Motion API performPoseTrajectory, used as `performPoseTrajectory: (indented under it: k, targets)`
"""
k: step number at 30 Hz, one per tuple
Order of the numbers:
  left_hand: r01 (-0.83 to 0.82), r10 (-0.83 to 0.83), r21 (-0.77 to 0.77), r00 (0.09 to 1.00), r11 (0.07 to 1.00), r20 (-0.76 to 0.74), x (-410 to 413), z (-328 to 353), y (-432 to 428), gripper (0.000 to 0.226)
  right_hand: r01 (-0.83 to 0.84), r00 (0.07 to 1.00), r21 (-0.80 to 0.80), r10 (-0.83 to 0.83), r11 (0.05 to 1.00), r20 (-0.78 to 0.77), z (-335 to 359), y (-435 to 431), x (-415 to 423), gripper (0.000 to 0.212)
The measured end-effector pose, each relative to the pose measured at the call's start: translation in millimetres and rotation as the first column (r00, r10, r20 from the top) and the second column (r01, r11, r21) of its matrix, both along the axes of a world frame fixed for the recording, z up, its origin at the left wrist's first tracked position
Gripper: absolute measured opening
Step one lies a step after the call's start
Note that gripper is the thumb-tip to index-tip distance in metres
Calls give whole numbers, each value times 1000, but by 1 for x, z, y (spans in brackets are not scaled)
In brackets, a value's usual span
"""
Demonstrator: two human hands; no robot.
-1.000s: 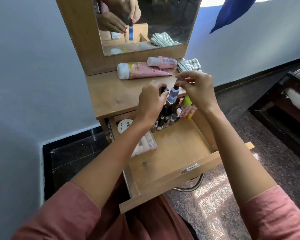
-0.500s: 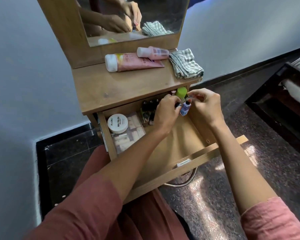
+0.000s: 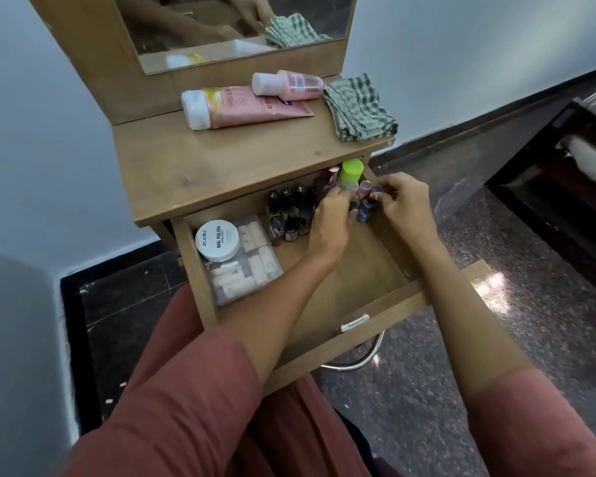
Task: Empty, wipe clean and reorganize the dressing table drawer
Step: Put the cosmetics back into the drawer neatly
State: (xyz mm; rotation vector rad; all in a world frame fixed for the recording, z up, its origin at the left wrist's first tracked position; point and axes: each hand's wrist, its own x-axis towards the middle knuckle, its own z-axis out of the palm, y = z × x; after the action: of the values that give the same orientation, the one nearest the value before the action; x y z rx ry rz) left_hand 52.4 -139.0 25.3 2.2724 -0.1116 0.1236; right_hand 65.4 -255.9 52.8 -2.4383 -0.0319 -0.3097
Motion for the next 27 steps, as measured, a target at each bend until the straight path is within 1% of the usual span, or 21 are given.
performPoseTrajectory:
  k: [3,9,17,24,27]
  targets:
    - [16,-17,22,1000,1000,10,0,-2,-2,21,-6,1000,-35,5,999,-18,-4,0,3,19]
    - [23,-24,57,1000,998,8,3,-1,-8,30,-5,1000,-29,5,1000,-21,-8,2,5,17]
    - [15,-16,60,1000,998,20,3,0,-13,25,-8,1000,-41,8,999,-9,-12,2,6,16]
    - [0,-1,45,1000,999,23,1,1,-12,24,-11,1000,-52,12,999,9,-12,3,5,15]
    - [3,-4,44,1000,999,18,1,3,-11,24,-17,1000,-55,18,998,9,-13,3,4,20]
